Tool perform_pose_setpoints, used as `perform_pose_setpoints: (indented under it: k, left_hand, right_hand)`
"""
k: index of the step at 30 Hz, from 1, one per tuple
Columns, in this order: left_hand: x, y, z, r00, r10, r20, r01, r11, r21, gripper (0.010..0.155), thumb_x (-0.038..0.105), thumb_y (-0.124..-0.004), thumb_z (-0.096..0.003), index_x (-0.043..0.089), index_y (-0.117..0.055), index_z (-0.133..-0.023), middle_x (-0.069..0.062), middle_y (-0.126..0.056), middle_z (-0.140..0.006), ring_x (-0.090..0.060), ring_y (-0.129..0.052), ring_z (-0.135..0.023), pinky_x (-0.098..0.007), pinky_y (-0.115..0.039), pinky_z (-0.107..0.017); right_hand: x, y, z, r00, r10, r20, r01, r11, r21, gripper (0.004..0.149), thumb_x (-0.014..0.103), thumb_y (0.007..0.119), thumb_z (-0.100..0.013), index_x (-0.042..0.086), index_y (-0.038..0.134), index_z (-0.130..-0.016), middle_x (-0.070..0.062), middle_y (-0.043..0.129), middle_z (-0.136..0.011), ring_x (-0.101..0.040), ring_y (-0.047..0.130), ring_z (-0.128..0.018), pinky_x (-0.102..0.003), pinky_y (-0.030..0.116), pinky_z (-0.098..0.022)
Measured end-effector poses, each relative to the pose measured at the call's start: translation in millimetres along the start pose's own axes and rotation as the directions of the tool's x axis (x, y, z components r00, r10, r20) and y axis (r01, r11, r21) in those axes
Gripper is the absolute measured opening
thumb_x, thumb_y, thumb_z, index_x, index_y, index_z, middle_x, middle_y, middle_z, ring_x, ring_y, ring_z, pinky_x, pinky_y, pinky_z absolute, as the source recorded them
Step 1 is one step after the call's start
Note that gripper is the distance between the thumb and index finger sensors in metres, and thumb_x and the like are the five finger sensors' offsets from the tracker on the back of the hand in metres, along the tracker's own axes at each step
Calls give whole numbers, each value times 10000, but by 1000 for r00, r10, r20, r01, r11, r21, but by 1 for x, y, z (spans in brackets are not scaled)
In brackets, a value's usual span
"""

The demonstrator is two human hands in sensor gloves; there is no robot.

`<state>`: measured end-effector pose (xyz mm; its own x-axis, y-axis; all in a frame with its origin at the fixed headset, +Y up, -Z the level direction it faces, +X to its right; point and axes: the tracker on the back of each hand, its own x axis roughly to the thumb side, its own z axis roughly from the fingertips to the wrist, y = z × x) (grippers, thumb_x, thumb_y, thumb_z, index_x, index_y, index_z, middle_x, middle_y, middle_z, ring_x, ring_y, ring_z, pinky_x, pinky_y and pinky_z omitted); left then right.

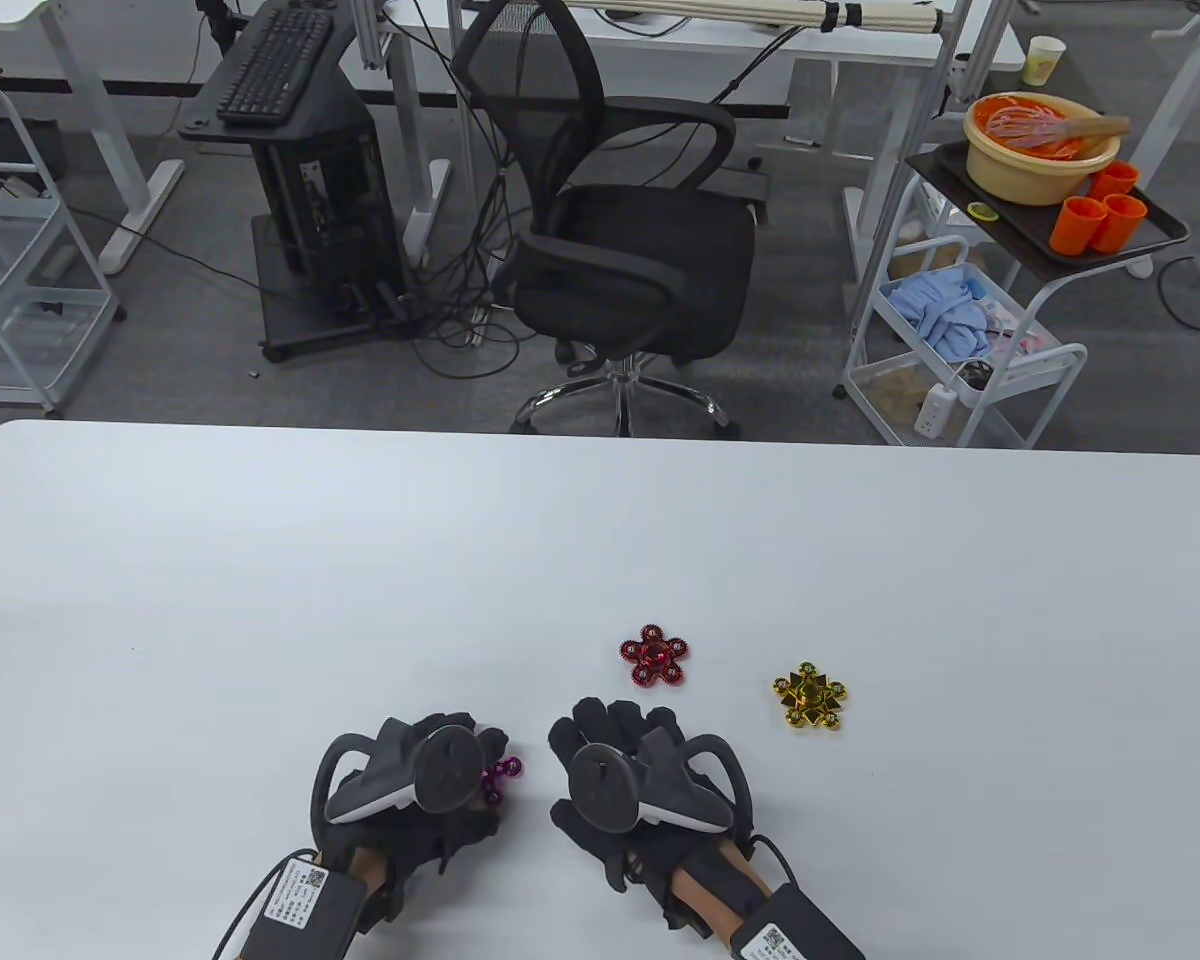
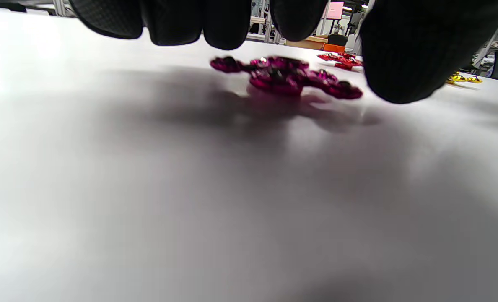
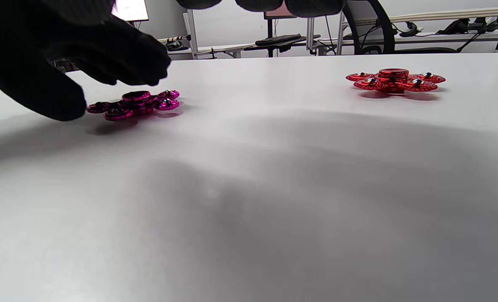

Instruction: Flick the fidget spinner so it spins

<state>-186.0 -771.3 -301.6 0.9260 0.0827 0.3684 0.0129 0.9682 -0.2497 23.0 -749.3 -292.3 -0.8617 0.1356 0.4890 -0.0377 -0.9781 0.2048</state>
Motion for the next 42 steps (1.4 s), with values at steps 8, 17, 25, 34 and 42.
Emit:
perform_pose_setpoints:
  k: [8,17,25,34,42]
  left_hand:
    - [-1,-6,12,1000,-24,-10,23,994,-103,716,677,-716,-425,344,-477,-1012,-164,-340,-1151,-443,-433,-1066,-630,-476,-739]
    - [-1,-10,8,999,23,-35,-28,987,-158,718,664,-709,-430,314,-464,-1006,-163,-256,-1153,-448,-328,-1071,-642,-400,-747]
    - [0,-10,9,999,20,-44,-27,984,-174,716,658,-709,-435,315,-454,-1010,-165,-242,-1152,-451,-304,-1069,-643,-383,-747]
    - [1,12,19,998,59,-28,-62,991,-119,801,670,-701,-431,330,-299,-1035,-162,-168,-1151,-436,-284,-1075,-635,-372,-753]
    - [13,23,28,998,58,1,-58,997,-48,790,667,-699,-433,312,-336,-1038,-165,-188,-1154,-437,-297,-1077,-639,-378,-753]
  right_hand:
    - [16,16,-35,1000,8,-27,-6,997,78,577,436,610,-522,294,374,-1029,-143,231,-1134,-496,302,-1012,-692,256,-727]
    - [28,20,-43,998,-56,-3,55,975,213,482,228,657,-499,231,554,-970,-143,251,-1114,-495,289,-993,-671,257,-724]
    - [3,-10,23,999,24,24,-26,997,70,454,305,652,-524,264,578,-970,-149,363,-1122,-503,354,-991,-683,274,-725]
    - [-76,-16,8,962,-64,-264,44,996,-82,764,530,711,-471,184,326,-1033,-181,357,-1124,-531,419,-981,-694,341,-723]
    - [-107,-12,-60,930,-47,-365,61,998,26,890,595,729,-435,160,232,-1032,-202,286,-1124,-543,395,-991,-694,354,-723]
